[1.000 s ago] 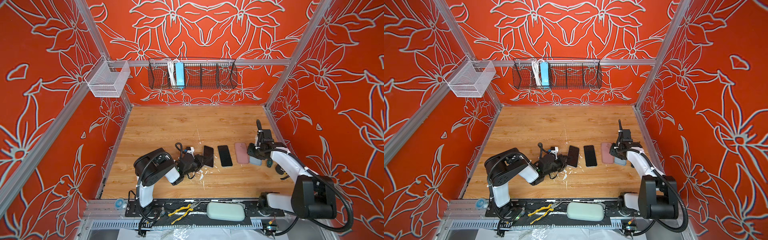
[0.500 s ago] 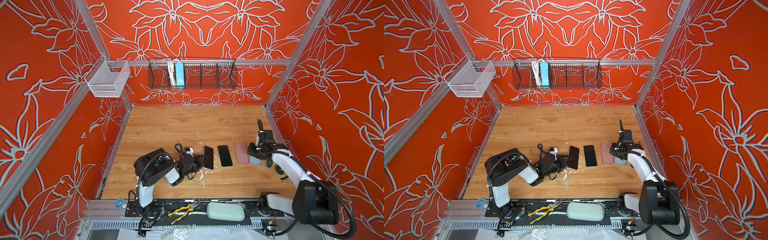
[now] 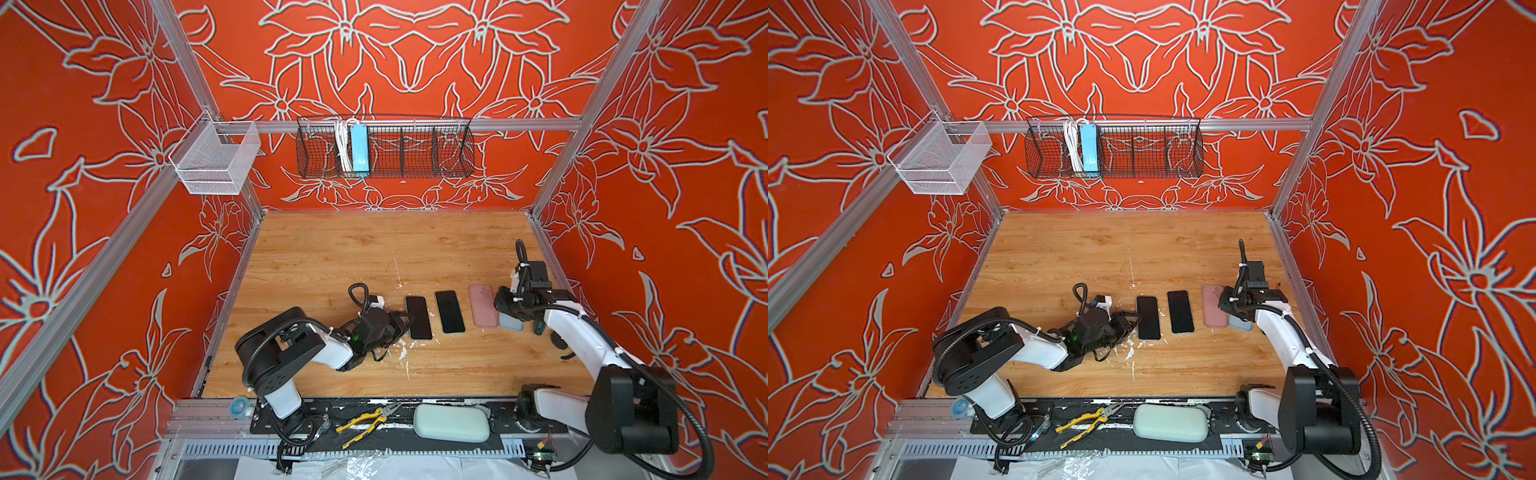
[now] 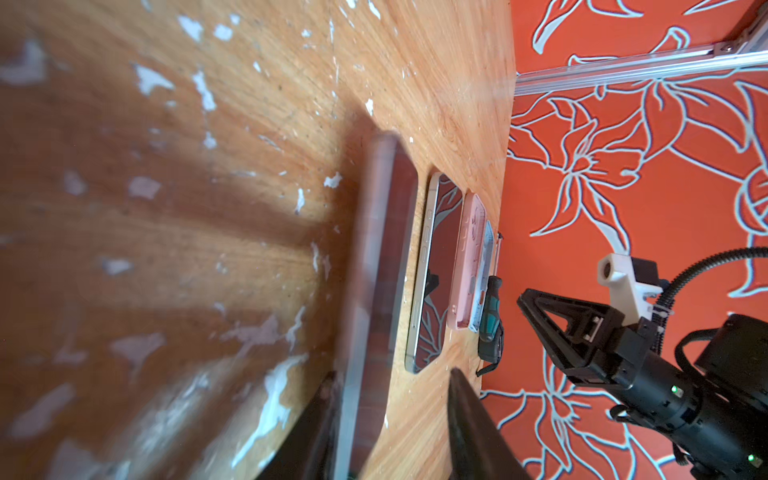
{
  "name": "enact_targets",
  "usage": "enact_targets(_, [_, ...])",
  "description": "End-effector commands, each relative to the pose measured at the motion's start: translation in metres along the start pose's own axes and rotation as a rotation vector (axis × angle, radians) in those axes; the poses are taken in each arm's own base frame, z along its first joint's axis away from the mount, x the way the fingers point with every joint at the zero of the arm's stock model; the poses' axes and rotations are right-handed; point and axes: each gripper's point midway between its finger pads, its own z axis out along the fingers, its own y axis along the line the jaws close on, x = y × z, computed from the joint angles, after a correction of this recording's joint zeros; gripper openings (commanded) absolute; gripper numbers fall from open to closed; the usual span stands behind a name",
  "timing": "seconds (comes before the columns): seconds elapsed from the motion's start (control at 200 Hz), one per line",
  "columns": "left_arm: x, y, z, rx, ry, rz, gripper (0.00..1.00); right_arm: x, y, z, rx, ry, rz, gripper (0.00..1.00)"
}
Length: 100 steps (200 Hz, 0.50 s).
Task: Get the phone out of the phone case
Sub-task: 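Open the left gripper to release the silver phone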
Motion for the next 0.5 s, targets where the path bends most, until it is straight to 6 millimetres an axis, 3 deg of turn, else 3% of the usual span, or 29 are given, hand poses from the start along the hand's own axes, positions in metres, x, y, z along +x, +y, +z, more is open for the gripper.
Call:
enact_targets(0.0, [-0.002,0.007,-0.008,-0.089,-0.006,0.062,0.46,-0.004,0.007,-0.007,-0.025,-0.020,-0.016,0.25])
enact_targets(0.15, [-0.004,-0.001,-0.025,-0.162,0.008,0.152,0.59,-0.013,0.013,-0.017,-0.041,-0.044,-0.034,0.25])
enact_targets(0.27, [-0.015,-0.022,-0.052,-0.231,-0.002,0.294,0.74,-0.024,0.021,-0.030,-0.067,-0.084,-0.056,0.26])
enact_targets(0.385, [-0.050,-0.044,-0.089,-0.293,-0.102,0.487,1.00,-0.036,0.027,-0.040,-0.085,-0.139,-0.069,0.28])
enact_targets(0.495, [-0.094,-0.063,-0.122,-0.292,-0.163,0.540,0.97,-0.045,0.033,-0.042,-0.105,-0.170,-0.087,0.35])
